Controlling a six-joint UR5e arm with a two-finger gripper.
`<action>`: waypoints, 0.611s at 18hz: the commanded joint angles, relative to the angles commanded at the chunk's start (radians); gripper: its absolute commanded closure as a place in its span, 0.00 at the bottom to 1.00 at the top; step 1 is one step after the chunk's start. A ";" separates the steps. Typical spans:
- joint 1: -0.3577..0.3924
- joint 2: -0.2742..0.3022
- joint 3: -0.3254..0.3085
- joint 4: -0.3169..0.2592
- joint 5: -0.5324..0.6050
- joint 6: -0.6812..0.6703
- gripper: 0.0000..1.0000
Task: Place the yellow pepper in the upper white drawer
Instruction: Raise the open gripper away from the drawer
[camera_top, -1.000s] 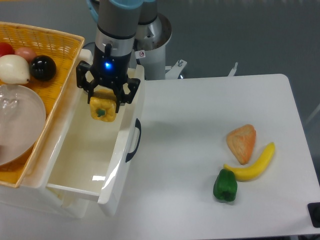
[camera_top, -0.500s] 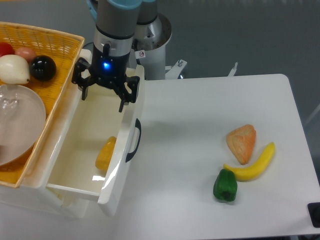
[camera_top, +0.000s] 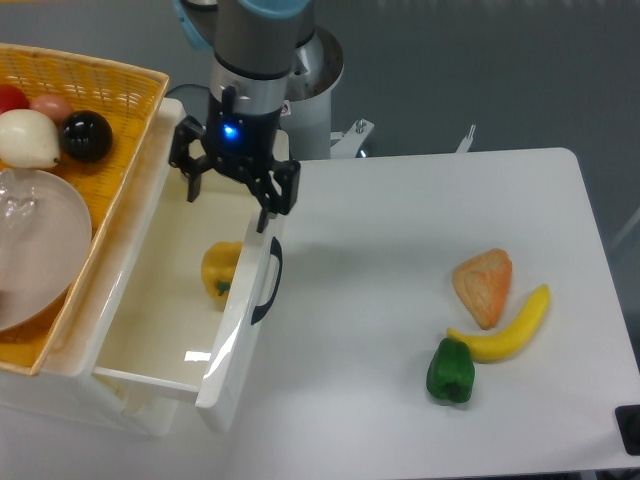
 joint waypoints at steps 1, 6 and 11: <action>0.006 -0.012 0.000 0.000 0.035 0.070 0.00; 0.037 -0.063 0.000 0.003 0.210 0.338 0.00; 0.107 -0.071 0.000 0.031 0.213 0.361 0.00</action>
